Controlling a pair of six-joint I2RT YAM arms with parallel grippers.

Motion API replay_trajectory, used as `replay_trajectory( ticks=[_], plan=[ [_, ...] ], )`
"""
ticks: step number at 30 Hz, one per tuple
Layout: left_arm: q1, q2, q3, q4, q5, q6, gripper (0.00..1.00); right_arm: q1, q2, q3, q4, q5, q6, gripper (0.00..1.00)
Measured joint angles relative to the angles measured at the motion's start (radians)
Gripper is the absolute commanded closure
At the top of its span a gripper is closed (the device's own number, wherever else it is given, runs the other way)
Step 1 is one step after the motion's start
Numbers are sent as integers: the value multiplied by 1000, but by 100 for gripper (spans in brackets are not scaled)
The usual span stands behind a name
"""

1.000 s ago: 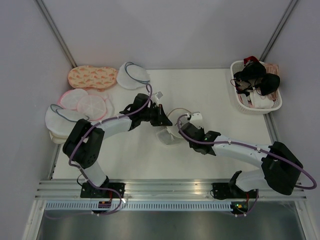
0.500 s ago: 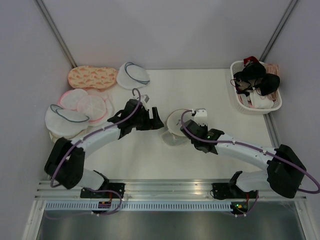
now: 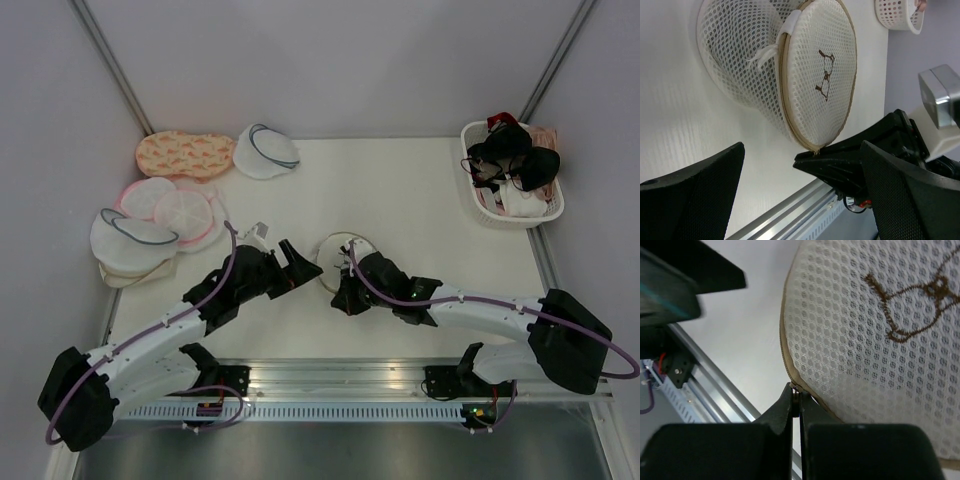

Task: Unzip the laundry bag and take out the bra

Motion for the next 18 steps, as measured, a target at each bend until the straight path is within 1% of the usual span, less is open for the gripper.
replay_trajectory(
  ticks=[3,7,8,11,12,14,15,18],
  plan=[
    [0,61,-21,83,24,-61,1,3,-3,5,51,-50,-8,100],
    [-1,178,-26,208,58,-129,1,3,-3,6,77,-74,-11,100],
    [-2,208,-26,237,62,-144,2,3,-5,6,80,-76,-11,100],
    [-8,281,-23,305,76,-174,12,3,-16,6,90,-77,-11,100],
    [-10,304,-19,319,77,-180,22,3,-21,6,94,-77,-11,100],
    [-12,349,-6,348,84,-196,35,3,-31,6,98,-77,-12,99],
    [-12,367,-2,366,87,-201,53,3,-36,6,99,-75,-12,100],
    [-12,396,5,398,102,-218,83,3,-48,6,96,-67,-16,99]
  ],
)
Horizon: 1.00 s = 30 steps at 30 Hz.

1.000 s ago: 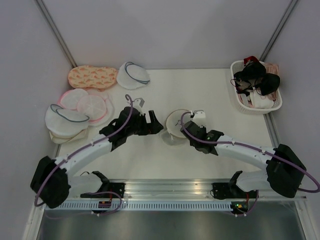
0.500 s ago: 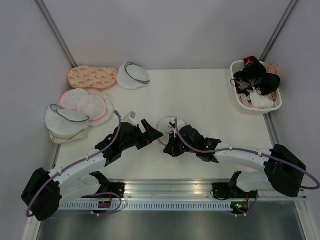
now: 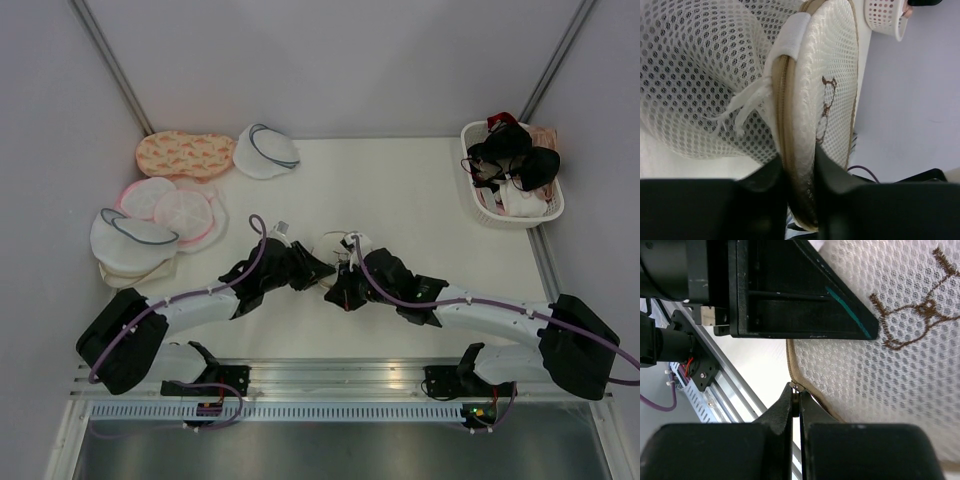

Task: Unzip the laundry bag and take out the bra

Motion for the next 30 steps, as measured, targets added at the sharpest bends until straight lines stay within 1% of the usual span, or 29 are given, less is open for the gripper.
replay_trajectory(
  ticks=[1,2,6,12,16,22,26,30],
  plan=[
    [0,3,2,3,2,-4,87,0,-2,0,-2,2,-3,99],
    [0,3,4,4,3,-5,89,0,-4,0,-7,7,-6,100],
    [-1,-8,28,-22,-7,0,93,0,-8,3,-36,32,-19,99],
    [1,-29,79,-92,-48,63,98,1,24,77,-182,106,-41,99],
    [21,-26,122,-138,-53,137,98,3,81,136,-317,236,-40,100],
    [33,29,185,-190,2,290,98,-1,135,175,-504,516,-4,100],
    [33,94,242,-227,73,408,98,-23,160,188,-546,646,14,100],
    [37,191,335,-246,173,532,98,-72,180,201,-550,718,3,100]
  ],
)
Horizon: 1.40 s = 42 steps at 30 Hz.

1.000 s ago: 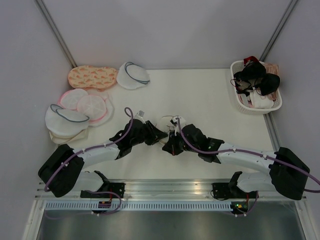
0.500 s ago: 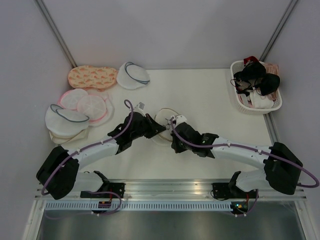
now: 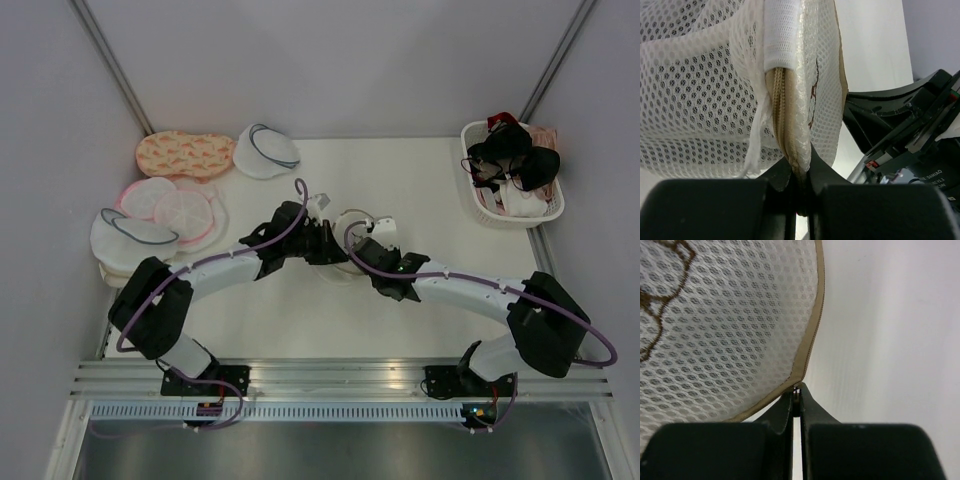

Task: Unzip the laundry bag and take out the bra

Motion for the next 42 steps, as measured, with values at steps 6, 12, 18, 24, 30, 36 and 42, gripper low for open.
replay_trajectory(
  ticks=[6,12,18,24,30,36,42],
  plan=[
    [22,178,158,-18,118,172,85,-37,11,19,-26,48,-26,100],
    [52,299,297,-88,110,227,0,-42,-98,10,-29,48,-36,100],
    [57,241,243,-153,-81,161,1,-42,-160,-31,3,20,-40,100],
    [59,-23,11,-187,-202,-46,0,-43,-142,-85,38,-88,-46,100],
    [55,-259,-213,-93,-174,-260,0,-45,-140,-148,203,-369,-61,100],
    [49,-265,-328,106,-96,-430,1,-45,-146,-183,397,-639,-54,100],
    [48,-105,-396,389,-42,-581,8,-45,-140,-183,504,-748,-41,100]
  ],
)
